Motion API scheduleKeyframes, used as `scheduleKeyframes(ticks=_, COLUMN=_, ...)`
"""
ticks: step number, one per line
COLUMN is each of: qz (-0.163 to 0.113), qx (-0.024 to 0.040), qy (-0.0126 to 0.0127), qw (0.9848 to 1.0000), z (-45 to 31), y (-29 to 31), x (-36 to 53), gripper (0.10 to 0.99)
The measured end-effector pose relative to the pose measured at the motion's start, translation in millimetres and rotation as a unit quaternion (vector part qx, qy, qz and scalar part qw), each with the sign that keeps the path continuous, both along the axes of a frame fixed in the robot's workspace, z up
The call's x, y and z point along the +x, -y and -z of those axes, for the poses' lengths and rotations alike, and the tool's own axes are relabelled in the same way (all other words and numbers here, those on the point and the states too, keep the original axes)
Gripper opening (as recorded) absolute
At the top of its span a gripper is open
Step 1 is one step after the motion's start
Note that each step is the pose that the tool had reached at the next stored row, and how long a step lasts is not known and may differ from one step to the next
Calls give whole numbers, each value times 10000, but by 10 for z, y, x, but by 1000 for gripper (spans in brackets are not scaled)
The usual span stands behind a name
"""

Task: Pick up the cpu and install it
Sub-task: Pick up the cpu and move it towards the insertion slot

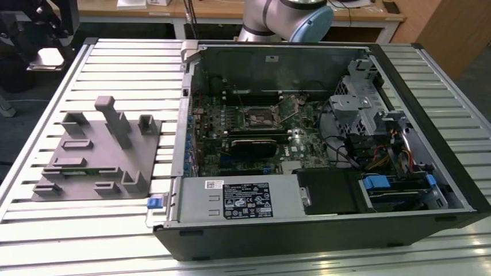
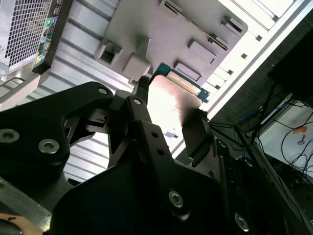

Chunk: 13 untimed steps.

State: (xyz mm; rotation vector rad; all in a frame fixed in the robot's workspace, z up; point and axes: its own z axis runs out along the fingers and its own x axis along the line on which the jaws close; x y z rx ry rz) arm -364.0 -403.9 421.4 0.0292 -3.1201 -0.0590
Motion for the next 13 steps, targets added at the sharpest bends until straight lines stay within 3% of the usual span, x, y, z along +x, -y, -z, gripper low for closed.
scheduleKeyframes(ticks=13, qz=0, qx=0, qy=0, qw=10000, z=0, y=0, x=134, gripper=529)
